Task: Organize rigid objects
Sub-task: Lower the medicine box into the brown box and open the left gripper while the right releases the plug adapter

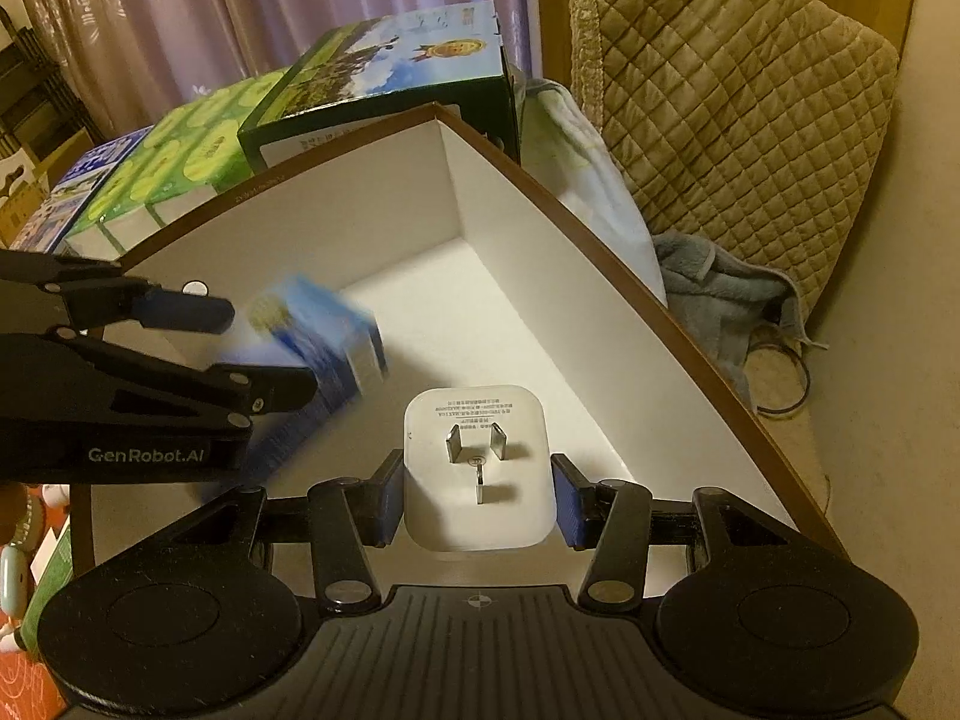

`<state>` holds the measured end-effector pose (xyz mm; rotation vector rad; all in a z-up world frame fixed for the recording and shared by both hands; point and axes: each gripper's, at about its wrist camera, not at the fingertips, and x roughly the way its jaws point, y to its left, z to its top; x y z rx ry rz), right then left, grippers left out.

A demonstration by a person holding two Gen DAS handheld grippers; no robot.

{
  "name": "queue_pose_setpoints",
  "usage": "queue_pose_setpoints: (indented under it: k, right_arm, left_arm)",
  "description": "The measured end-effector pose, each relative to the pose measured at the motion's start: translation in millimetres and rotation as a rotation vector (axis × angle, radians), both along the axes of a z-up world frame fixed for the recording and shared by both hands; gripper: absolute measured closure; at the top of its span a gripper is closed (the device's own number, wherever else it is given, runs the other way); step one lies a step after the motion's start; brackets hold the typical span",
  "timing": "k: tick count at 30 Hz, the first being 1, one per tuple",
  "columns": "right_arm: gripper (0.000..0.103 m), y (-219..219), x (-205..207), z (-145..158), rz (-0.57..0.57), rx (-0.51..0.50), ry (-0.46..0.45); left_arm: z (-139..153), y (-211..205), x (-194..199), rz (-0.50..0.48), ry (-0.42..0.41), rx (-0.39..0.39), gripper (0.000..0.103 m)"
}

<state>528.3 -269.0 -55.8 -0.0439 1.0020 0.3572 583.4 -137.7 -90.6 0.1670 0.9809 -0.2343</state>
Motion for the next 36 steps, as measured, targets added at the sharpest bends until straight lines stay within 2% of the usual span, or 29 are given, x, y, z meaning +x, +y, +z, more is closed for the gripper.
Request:
queue_pose_setpoints:
  k: [6, 9, 11, 12, 13, 23, 36]
  right_arm:
    - [0.057, 7, 2, -1, 0.003, -0.002, -0.004]
    - [0.057, 10, 2, 2, 0.003, 0.019, -0.035]
    - [0.051, 12, 1, 6, -0.001, 0.016, -0.055]
    - [0.041, 13, 0, 7, -0.001, 0.014, -0.067]
    - [0.035, 13, -2, 9, 0.003, 0.016, -0.076]
    - [0.034, 11, -21, 13, 0.019, 0.013, -0.043]
    - [0.034, 4, -52, 27, 0.006, 0.018, -0.063]
  left_arm:
    - [1, 8, -5, 0.021, 0.01, -0.012, 0.042]
    - [3, 12, -7, 0.029, 0.011, -0.014, 0.042]
    - [4, 15, -8, 0.035, 0.015, -0.017, 0.042]
    - [4, 16, -9, 0.04, 0.018, -0.014, 0.042]
    - [4, 17, -10, 0.043, 0.021, -0.017, 0.042]
    - [7, 19, -26, 0.055, 0.023, -0.022, 0.042]
    - [34, 16, -60, 0.072, -0.029, -0.031, 0.042]
